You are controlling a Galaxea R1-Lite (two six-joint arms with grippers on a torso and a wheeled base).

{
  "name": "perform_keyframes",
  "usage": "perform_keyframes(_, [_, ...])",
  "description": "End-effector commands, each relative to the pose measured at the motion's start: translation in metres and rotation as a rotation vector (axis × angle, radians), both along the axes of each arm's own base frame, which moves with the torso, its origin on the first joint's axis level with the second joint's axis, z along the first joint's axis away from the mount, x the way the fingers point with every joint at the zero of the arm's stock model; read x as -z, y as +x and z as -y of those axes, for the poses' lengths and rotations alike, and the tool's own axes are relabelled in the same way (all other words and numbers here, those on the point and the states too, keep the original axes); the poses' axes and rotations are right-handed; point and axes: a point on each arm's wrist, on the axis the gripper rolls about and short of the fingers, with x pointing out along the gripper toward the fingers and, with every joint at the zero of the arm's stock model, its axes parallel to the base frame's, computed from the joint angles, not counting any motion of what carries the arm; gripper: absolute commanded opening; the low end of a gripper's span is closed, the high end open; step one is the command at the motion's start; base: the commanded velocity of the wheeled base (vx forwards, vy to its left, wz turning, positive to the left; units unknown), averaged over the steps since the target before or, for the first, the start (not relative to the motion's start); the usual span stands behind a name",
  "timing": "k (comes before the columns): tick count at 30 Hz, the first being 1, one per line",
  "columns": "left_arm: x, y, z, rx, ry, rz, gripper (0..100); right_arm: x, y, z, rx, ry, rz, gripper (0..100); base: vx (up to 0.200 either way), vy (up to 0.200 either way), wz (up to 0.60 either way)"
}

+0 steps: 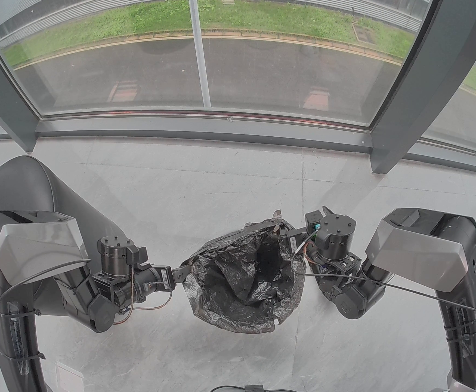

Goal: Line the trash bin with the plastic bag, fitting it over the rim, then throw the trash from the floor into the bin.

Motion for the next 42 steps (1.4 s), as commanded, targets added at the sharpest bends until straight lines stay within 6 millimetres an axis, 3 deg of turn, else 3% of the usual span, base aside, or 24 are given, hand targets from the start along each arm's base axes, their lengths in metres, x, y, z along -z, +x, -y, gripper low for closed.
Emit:
perform_keyframes(1, [0.01,0.001,0.0,0.0,0.006,-0.021,100,0.001,0.0,0.0,0.0,-0.001,-0.001,100,0.0,0.0,0.0])
perform_keyframes(11, [0.033,0.007,0.003,0.011,-0.011,-0.019,100,0.003,0.0,0.0,0.0,-0.004,-0.006,100,0.0,0.0,0.0])
perform_keyframes(22, [0.032,0.012,0.005,-0.014,-0.068,-0.022,100,0.003,0.001,-0.001,-0.001,-0.004,-0.003,100,0.0,0.0,0.0])
perform_keyframes(27, [0.026,0.016,0.006,-0.017,-0.08,0.003,100,0.003,0.001,-0.001,-0.001,-0.004,-0.003,100,0.0,0.0,0.0])
perform_keyframes(33, [0.0,0.022,0.008,-0.016,-0.113,0.08,100,-0.01,0.004,-0.004,-0.003,0.012,0.034,100,0.0,0.0,0.0])
perform_keyframes(42, [-0.006,0.03,0.011,-0.014,-0.124,0.109,100,-0.026,0.015,-0.012,-0.004,0.021,0.095,100,0.0,0.0,0.0])
